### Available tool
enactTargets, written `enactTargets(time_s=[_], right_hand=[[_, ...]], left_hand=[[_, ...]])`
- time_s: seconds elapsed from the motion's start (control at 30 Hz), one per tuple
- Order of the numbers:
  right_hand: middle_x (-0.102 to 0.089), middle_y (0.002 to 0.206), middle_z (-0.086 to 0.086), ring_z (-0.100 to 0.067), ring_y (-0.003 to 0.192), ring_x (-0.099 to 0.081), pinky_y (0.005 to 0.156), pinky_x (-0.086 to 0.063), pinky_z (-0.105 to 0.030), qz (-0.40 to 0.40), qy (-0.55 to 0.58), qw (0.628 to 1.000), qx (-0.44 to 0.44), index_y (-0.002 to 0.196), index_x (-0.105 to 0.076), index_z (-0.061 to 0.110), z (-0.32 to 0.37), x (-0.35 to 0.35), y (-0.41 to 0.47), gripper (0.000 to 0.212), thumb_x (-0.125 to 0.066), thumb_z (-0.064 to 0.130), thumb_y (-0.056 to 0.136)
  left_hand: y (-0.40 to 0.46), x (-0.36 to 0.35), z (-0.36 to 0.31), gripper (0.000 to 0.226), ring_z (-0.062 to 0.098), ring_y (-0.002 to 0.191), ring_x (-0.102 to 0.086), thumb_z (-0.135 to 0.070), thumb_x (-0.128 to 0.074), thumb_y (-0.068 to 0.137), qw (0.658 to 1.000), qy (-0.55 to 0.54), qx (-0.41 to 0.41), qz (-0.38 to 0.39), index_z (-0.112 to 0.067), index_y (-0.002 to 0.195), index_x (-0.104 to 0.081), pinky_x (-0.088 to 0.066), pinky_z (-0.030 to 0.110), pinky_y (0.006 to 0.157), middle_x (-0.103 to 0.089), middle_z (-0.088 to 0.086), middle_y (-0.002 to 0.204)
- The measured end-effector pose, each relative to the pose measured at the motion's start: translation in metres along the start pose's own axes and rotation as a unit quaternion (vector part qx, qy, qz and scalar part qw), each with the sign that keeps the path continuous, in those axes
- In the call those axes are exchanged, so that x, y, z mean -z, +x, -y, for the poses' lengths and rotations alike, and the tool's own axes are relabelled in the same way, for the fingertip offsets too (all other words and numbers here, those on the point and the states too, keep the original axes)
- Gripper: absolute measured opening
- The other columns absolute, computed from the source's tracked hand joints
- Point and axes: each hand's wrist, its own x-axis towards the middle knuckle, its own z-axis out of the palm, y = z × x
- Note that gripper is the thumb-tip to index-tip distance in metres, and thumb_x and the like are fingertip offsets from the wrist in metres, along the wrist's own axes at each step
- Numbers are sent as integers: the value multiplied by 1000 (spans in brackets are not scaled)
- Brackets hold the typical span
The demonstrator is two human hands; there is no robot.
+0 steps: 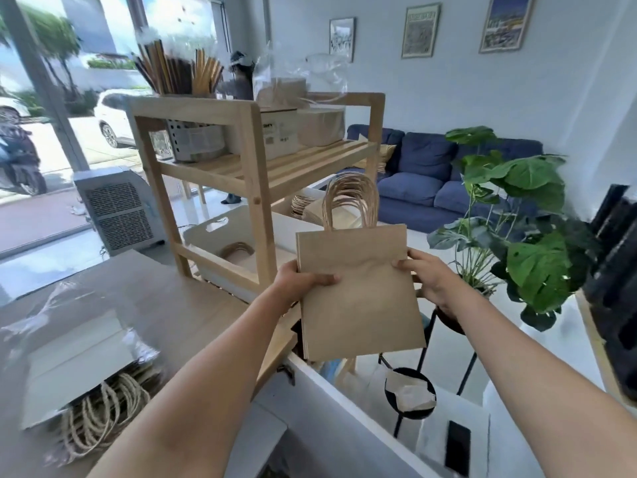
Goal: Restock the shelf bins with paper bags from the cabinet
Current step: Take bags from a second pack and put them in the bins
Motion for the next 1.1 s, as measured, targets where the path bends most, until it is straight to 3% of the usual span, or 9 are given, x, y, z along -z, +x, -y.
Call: enactTargets(time_s=[0.13,0.33,0.47,0.57,0.7,0.8,0.9,1.0,1.1], right_hand=[[-67,92,-1,-20,81,-59,69,-45,-30,13,30,999,-14,104,-68,21,11,0,54,23,-58,11,87],[-65,95,-9,-25,85,-58,82,-47,-36,43,41,995,-74,95,-67,13,20,5,132,14,-59,10,84],[-63,86,-10,-26,79,-58,84,-51,-40,63,53,991,-107,85,-62,9,22,2,166,2,-61,9,84],[-62,90,-10,-30,92,-57,101,-45,-46,93,49,986,-131,90,-60,10,18,-7,180,7,-62,10,83],[-59,88,-8,-26,82,-56,79,-51,-40,124,54,979,-153,101,-57,9,14,-16,191,16,-59,10,85],[-56,85,-8,-23,75,-54,63,-46,-32,143,57,976,-152,91,-57,11,15,-20,194,6,-57,8,87],[-56,86,-9,-24,74,-54,63,-46,-32,158,57,974,-150,95,-57,11,14,-20,198,10,-55,5,87],[-56,89,-11,-25,78,-54,69,-49,-36,172,51,970,-166,103,-56,9,9,-15,201,17,-56,3,86],[-55,93,-13,-27,81,-55,76,-49,-42,191,28,962,-194,102,-55,8,2,-5,202,15,-55,3,88]], left_hand=[[36,-3,-14,43,12,72,-65,-19,-88,64,997,-40,57,-25,-14,98,-62,-53,19,50,-69,0,91],[85,-15,-29,59,20,89,-69,-24,-90,60,990,-60,104,-67,-10,111,-65,-56,35,88,-72,3,99],[103,-19,-42,50,17,75,-67,-17,-86,66,985,-83,114,-102,-8,109,-64,-57,27,68,-70,4,89],[113,-14,-42,75,23,80,-72,-21,-92,51,978,-84,125,-147,-3,117,-61,-58,30,60,-72,11,102],[120,-5,-39,100,26,77,-75,-31,-96,24,968,-85,122,-202,-5,115,-62,-61,47,67,-74,10,99],[122,2,-35,100,25,78,-75,-32,-96,28,971,-82,120,-192,-5,118,-62,-62,43,68,-75,9,100],[117,2,-32,85,22,79,-74,-34,-93,46,975,-69,126,-169,-5,120,-63,-61,34,66,-75,9,101],[116,-2,-24,99,21,86,-73,-52,-88,41,974,-41,125,-184,-8,124,-56,-60,32,71,-71,8,110],[115,-11,-15,88,23,92,-70,-49,-88,50,972,-22,136,-191,-10,121,-53,-59,37,81,-69,9,112]])
